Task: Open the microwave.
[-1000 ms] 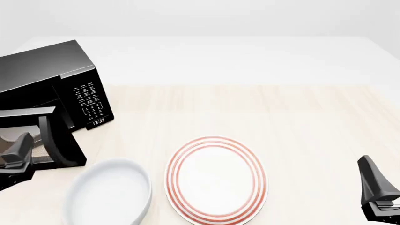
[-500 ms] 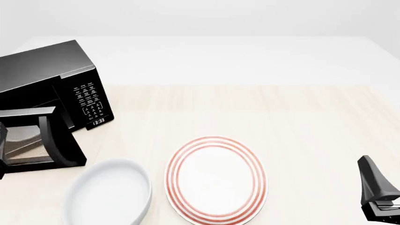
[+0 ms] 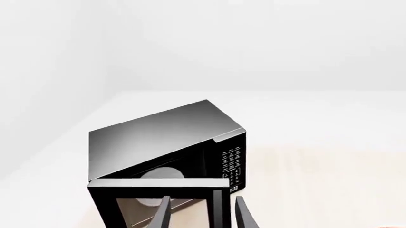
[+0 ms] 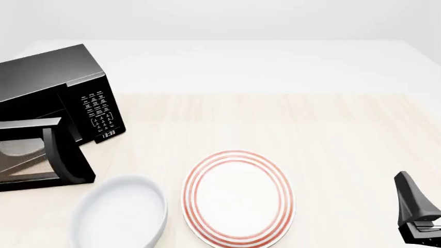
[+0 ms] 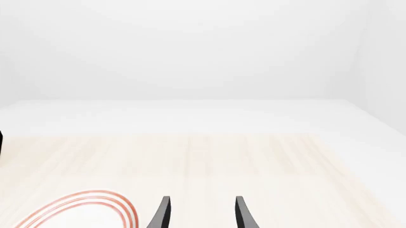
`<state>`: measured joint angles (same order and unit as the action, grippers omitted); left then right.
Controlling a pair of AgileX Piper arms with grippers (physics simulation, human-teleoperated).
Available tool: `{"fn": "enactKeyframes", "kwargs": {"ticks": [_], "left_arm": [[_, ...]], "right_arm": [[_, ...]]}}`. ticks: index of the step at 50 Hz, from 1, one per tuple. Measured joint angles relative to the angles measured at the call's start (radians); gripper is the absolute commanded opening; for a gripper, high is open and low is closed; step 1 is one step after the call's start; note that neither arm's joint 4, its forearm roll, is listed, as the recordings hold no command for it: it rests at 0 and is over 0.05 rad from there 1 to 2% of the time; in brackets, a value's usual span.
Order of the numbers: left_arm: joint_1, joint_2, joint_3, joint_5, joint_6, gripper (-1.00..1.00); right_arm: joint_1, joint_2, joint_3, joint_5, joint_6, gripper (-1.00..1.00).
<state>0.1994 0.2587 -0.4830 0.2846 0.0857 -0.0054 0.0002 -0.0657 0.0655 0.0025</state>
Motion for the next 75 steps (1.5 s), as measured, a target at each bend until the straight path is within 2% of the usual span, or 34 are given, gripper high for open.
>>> {"fn": "enactKeyframes", "kwargs": {"ticks": [31, 43, 65, 75], "left_arm": [[0.019, 0.192, -0.203, 0.039, 0.082, 1.0], [0.026, 0.264, -0.289, 0.088, 0.101, 1.0], [-0.006, 0.42, -0.458, 0.21, 0.05, 1.0], [-0.024, 0.507, -0.54, 0.27, 0.048, 1.0]], "right_arm": [[0.0, 0.0, 0.0, 0.0, 0.0, 1.0], [0.0, 0.0, 0.0, 0.0, 0.0, 1.0], [0.0, 0.0, 0.0, 0.0, 0.0, 1.0], [0.0, 0.0, 0.0, 0.0, 0.0, 1.0]]}}
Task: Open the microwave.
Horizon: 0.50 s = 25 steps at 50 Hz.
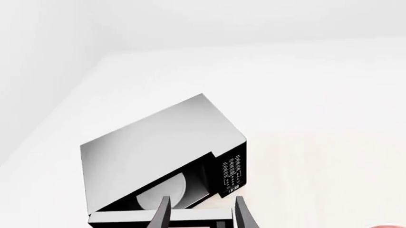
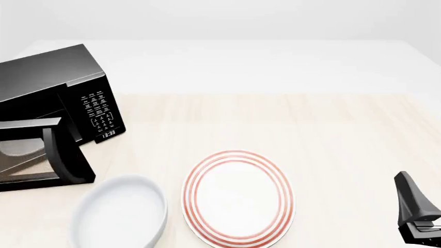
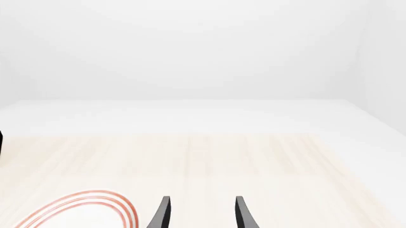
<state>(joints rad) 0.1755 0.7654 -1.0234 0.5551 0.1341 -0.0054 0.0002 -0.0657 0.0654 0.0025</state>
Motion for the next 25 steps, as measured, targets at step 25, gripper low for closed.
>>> {"fn": "enactKeyframes", "kwargs": {"ticks": [25], "left_arm": [[0.018, 0.175, -0.112, 0.107, 0.078, 1.0]], "right_arm": [[0.0, 0.0, 0.0, 0.0, 0.0, 1.0]]}}
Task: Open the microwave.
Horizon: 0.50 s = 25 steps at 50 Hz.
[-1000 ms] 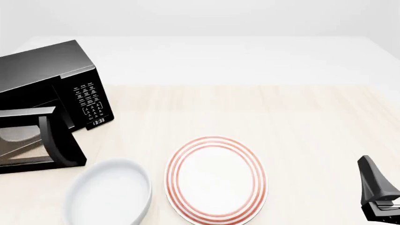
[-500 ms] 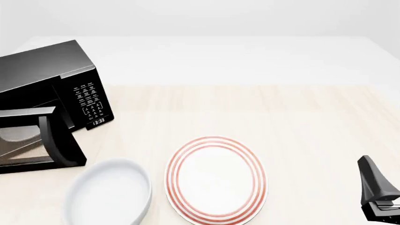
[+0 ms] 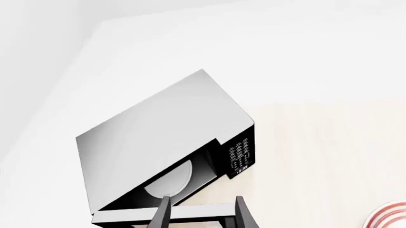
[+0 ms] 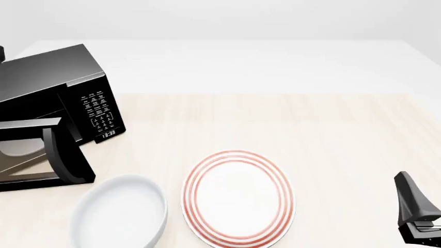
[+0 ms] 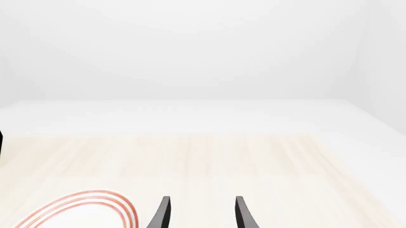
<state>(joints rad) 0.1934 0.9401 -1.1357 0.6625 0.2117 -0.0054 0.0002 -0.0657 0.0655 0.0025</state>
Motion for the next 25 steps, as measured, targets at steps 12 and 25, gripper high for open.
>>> {"fn": "enactKeyframes", "kwargs": {"ticks": [12, 25], "left_arm": [[-0.006, 0.084, -0.063, 0.042, 0.006, 1.0], [-0.01, 0.158, -0.11, 0.066, -0.001, 1.0]], "right_arm": [[0.0, 0.0, 0.0, 0.0, 0.0, 1.0], [0.0, 0.0, 0.0, 0.0, 0.0, 1.0]]}}
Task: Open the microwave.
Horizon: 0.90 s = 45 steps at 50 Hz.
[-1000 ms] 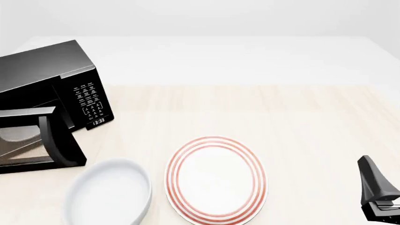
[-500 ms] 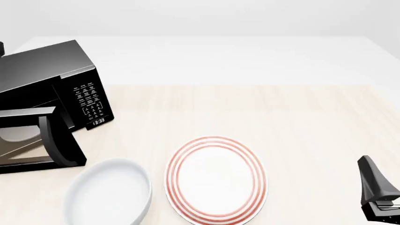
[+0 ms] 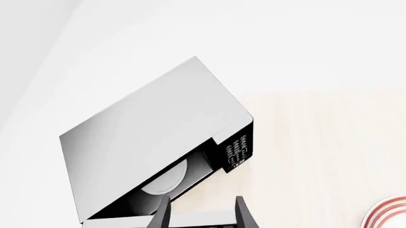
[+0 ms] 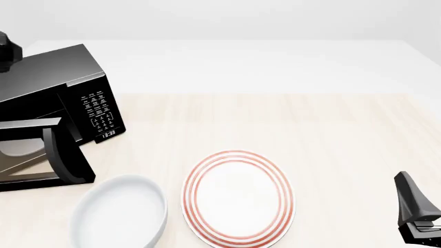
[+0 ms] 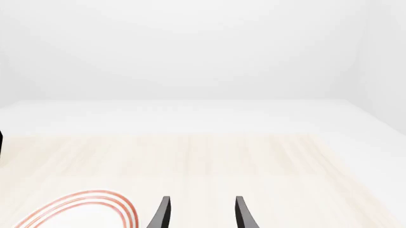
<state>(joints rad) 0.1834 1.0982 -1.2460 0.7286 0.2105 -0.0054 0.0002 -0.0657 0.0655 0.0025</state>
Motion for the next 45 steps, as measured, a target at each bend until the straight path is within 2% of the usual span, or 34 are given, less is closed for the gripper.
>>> {"fn": "enactKeyframes", "kwargs": {"ticks": [26, 45], "left_arm": [[-0.022, 0.128, -0.04, 0.034, -0.058, 1.0], [0.005, 0.212, -0.059, 0.042, -0.051, 1.0]], "right_arm": [[0.0, 0.0, 0.0, 0.0, 0.0, 1.0], [0.0, 0.0, 0.0, 0.0, 0.0, 1.0]]}}
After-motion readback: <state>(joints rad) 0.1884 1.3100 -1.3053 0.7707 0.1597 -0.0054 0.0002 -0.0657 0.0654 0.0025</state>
